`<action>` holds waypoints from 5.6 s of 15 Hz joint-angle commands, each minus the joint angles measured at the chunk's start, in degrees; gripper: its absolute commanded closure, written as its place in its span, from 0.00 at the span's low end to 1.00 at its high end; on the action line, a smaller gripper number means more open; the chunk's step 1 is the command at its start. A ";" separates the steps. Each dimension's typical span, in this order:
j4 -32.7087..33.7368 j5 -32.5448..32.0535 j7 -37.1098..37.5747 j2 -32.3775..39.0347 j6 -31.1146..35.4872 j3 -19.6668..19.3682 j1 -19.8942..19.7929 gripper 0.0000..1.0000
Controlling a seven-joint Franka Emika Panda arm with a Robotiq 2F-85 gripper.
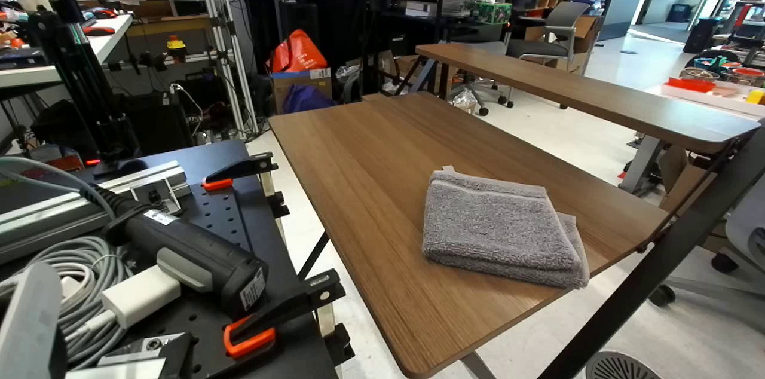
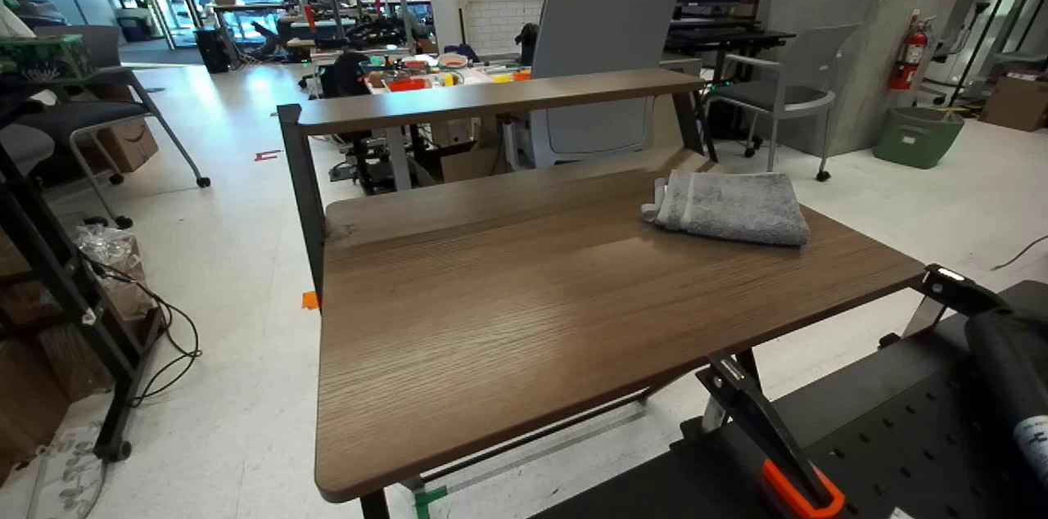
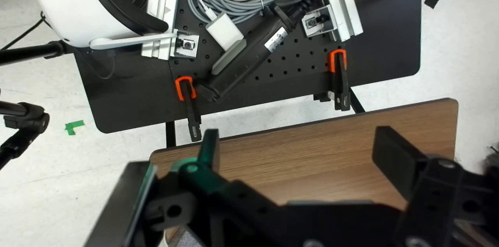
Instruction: Move the towel to the left
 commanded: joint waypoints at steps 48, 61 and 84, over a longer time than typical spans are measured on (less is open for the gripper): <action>50.58 14.81 25.69 92.53 42.80 2.98 1.95 0.00; 52.67 13.60 28.56 95.42 42.72 3.47 6.68 0.00; 53.69 12.22 30.40 94.03 40.82 7.76 12.30 0.00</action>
